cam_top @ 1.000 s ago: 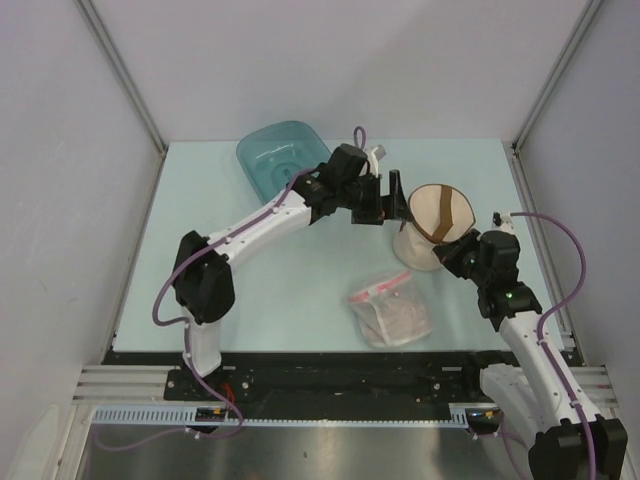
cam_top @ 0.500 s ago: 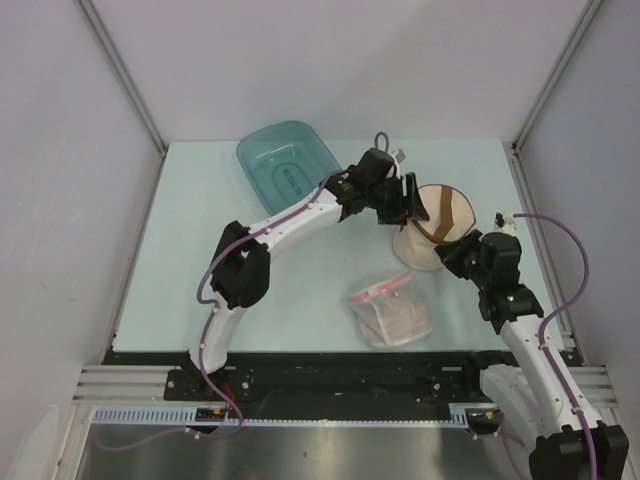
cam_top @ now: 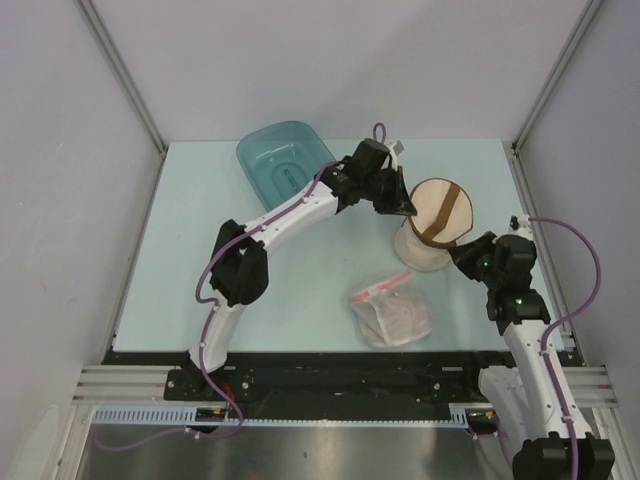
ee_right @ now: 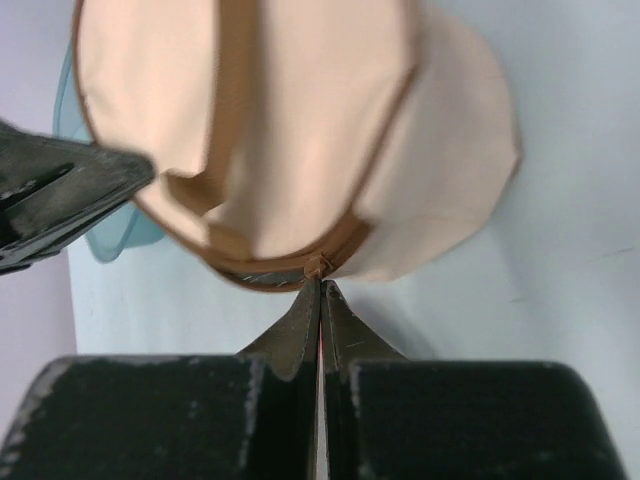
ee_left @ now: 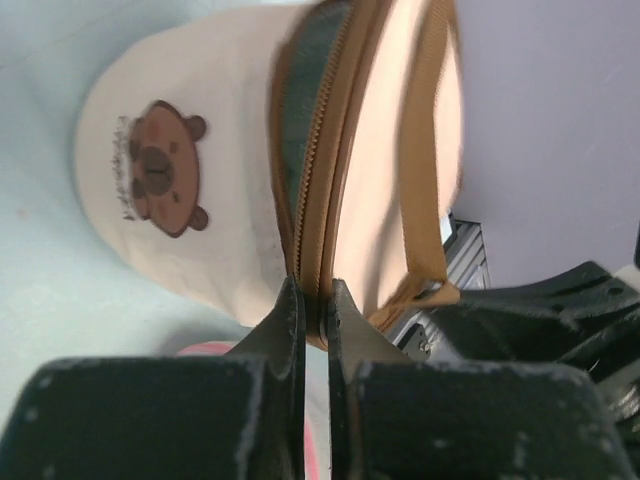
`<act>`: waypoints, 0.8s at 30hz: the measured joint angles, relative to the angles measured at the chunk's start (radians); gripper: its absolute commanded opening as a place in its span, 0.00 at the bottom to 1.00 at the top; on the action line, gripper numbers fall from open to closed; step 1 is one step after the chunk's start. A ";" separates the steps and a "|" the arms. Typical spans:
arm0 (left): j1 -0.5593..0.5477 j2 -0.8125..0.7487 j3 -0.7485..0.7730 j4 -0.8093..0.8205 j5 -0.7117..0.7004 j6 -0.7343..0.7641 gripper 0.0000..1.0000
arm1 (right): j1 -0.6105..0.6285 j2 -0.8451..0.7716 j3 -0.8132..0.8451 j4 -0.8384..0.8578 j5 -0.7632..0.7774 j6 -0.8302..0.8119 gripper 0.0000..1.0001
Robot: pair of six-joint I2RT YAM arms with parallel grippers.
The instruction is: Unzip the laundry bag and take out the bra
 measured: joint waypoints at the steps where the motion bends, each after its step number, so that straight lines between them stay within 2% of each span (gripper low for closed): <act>1: 0.010 -0.001 0.000 -0.008 0.008 0.009 0.00 | -0.026 -0.005 0.000 -0.009 -0.006 -0.010 0.00; 6: 0.077 -0.026 0.000 -0.062 0.039 0.068 0.00 | -0.214 -0.052 0.000 -0.065 -0.045 -0.082 0.00; 10: 0.126 -0.055 0.000 -0.067 0.043 0.090 0.00 | -0.262 -0.052 -0.001 -0.088 -0.062 -0.098 0.02; 11: 0.134 -0.061 0.000 -0.066 0.048 0.093 0.00 | -0.262 -0.049 -0.001 -0.088 -0.071 -0.098 0.23; 14: 0.140 -0.074 0.000 -0.061 0.064 0.095 0.00 | -0.262 -0.039 -0.001 -0.096 -0.086 -0.101 0.55; 18: 0.114 -0.076 0.000 -0.060 0.067 0.096 0.00 | -0.252 -0.031 0.041 -0.156 -0.086 -0.120 0.64; 24: 0.046 -0.078 0.087 -0.151 -0.017 0.145 0.00 | -0.179 -0.032 0.191 -0.175 -0.051 -0.116 0.65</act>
